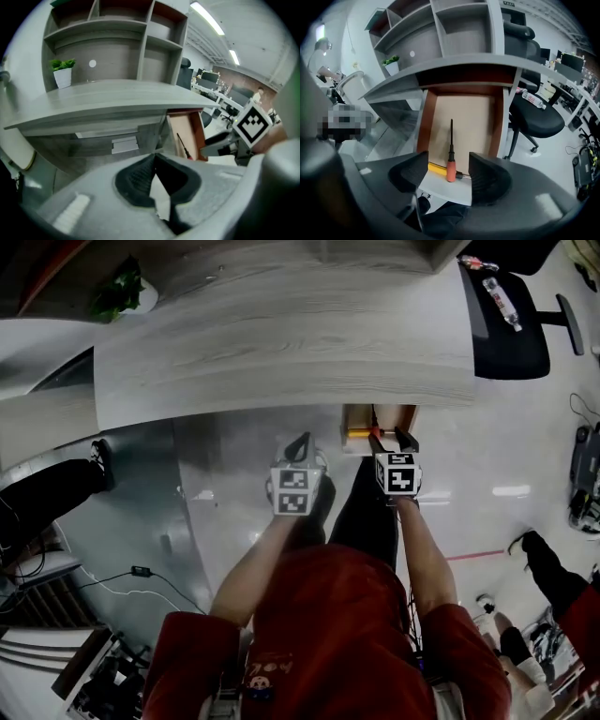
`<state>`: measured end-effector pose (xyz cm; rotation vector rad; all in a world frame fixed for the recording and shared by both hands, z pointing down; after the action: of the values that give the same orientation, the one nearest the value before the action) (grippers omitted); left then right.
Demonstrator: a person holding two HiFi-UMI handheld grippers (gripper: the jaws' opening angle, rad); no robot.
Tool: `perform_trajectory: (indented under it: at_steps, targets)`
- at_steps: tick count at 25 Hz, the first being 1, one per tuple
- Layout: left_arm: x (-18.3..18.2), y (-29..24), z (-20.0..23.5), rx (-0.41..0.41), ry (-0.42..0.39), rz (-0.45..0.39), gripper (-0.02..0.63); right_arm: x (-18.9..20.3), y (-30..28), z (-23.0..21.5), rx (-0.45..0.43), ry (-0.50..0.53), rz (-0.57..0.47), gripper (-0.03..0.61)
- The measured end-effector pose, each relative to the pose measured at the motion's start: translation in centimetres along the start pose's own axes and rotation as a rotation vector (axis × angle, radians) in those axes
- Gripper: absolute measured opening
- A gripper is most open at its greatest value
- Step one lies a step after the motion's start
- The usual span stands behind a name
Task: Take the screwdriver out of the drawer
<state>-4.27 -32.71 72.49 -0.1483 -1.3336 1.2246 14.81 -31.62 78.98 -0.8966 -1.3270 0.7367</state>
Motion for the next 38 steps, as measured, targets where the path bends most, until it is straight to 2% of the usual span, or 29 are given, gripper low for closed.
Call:
perform_trajectory:
  at_steps: [10, 15, 22, 25, 28, 30, 38]
  targets:
    - [3.8, -4.0, 1.1, 0.012, 0.021, 0.064, -0.002, 2.2, -7.8, 0.8, -0.048, 0.032, 0.129, 0.267]
    - [5.0, -5.4, 1.0, 0.023, 0.027, 0.084, -0.002, 3.3, -10.1, 1.4, -0.062, 0.106, 0.167, 0.267]
    - [6.3, -5.9, 1.3, 0.025, 0.045, 0.103, -0.002, 4.8, -11.8, 2.1, -0.074, 0.128, 0.236, 0.264]
    - [6.8, -5.9, 1.4, 0.025, 0.049, 0.112, -0.002, 5.3, -11.9, 2.3, -0.059, 0.198, 0.258, 0.2]
    - [7.0, -5.9, 1.6, 0.022, 0.055, 0.117, -0.002, 5.1, -11.8, 2.7, -0.074, 0.25, 0.253, 0.17]
    - [7.2, -5.9, 1.8, 0.019, 0.059, 0.118, -0.002, 4.9, -11.8, 2.9, -0.084, 0.276, 0.236, 0.118]
    - [7.1, -5.6, 1.5, 0.018, 0.062, 0.109, -0.002, 5.1, -11.5, 3.0, -0.081, 0.283, 0.232, 0.107]
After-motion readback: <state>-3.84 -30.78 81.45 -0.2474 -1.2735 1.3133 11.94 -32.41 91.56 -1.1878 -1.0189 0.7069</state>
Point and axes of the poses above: the fingertips, and each gripper's own axes: y backward along the fingers, z to its left, x out of its underside, the point moved 3 cm from there along y, backward along the fingers, and after that the axes turned 14 degrees about x, right-handed, at the moved point
